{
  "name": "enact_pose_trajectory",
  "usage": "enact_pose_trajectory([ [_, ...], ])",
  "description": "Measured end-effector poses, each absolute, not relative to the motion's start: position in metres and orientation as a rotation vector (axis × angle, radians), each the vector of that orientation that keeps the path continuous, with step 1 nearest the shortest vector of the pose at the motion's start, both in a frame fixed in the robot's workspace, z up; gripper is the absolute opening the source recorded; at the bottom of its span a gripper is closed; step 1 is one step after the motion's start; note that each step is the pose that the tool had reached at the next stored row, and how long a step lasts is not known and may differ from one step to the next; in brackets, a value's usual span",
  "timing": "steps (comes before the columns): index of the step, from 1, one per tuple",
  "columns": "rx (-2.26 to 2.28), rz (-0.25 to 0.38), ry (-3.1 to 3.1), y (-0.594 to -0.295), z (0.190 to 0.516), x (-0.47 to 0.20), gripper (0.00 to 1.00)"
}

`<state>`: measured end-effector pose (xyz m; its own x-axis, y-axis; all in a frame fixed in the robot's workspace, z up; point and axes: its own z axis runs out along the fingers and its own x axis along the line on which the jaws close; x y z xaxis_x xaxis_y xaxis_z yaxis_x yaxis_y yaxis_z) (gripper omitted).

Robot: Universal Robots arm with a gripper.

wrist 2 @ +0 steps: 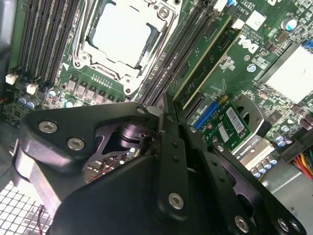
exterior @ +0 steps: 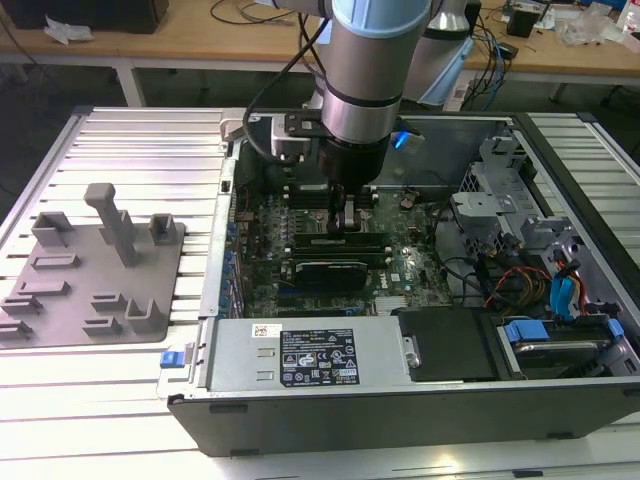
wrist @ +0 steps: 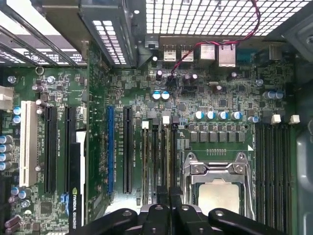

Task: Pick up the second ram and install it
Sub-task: 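Insert the second ram into the second slot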

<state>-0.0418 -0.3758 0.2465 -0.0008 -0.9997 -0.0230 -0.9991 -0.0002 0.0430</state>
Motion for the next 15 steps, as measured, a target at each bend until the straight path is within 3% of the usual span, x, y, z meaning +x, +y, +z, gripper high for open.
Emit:
enact_pose_trajectory([
  [15,2.194,-0.073,-2.229,-0.3758,0.2398,-0.0420,0.09],
])
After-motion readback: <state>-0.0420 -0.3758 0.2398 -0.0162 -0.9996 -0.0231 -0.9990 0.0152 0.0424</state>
